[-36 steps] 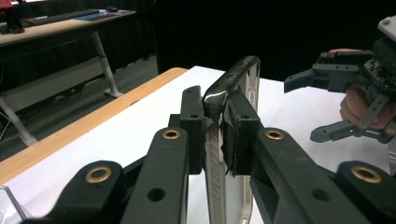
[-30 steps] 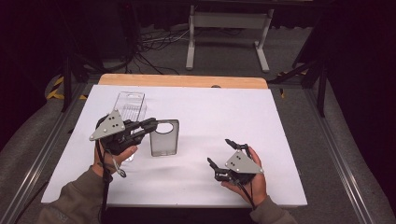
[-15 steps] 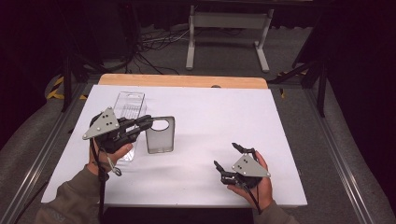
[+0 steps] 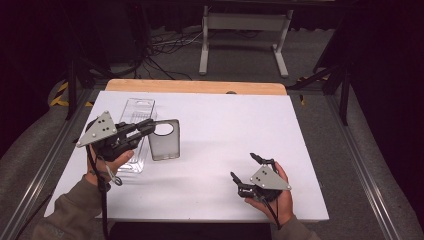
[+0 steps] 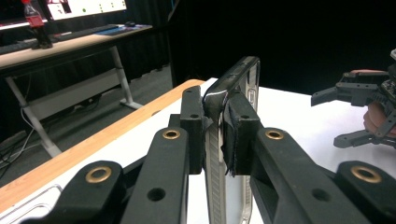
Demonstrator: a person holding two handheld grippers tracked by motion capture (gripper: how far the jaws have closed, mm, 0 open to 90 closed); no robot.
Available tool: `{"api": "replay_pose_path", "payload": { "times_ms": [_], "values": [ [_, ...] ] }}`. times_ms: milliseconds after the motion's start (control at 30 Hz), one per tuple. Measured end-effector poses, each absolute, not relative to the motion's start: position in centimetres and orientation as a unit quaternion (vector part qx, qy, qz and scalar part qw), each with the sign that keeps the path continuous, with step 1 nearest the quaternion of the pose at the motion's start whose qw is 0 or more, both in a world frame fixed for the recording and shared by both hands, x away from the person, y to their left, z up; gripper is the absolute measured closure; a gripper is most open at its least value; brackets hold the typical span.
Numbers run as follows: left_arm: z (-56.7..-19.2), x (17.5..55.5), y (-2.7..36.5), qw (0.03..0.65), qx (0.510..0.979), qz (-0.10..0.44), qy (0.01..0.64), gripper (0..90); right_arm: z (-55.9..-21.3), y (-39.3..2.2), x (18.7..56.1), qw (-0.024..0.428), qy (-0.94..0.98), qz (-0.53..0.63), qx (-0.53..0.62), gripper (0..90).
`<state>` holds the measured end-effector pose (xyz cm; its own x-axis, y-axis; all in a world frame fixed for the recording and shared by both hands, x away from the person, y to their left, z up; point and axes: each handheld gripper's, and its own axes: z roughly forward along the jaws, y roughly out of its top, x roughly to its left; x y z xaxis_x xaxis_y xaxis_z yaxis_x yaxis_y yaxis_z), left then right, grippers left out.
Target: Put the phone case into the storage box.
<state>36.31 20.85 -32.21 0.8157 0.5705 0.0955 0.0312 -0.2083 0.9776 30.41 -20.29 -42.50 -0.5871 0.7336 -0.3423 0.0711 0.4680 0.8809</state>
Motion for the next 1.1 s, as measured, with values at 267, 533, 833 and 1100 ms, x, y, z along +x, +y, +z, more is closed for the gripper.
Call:
{"api": "replay_pose_path", "payload": {
  "times_ms": [267,533,833,1100],
  "values": [
    [-31.9,36.4,21.7,0.598,0.739,0.232,0.206,80.0,-42.6,-20.3,30.5,0.37,0.773,0.446,0.26,18.4],
    [-31.8,36.7,22.6,0.602,0.731,0.242,0.211,80.0,-42.6,-20.3,30.5,0.368,0.774,0.446,0.259,18.4],
    [-31.5,36.7,23.8,0.602,0.726,0.251,0.218,80.0,-42.7,-20.2,30.6,0.367,0.776,0.443,0.258,18.5],
    [-31.2,36.7,24.6,0.604,0.72,0.258,0.224,80.0,-42.7,-20.2,30.7,0.366,0.777,0.443,0.257,18.5]
  ]
}}
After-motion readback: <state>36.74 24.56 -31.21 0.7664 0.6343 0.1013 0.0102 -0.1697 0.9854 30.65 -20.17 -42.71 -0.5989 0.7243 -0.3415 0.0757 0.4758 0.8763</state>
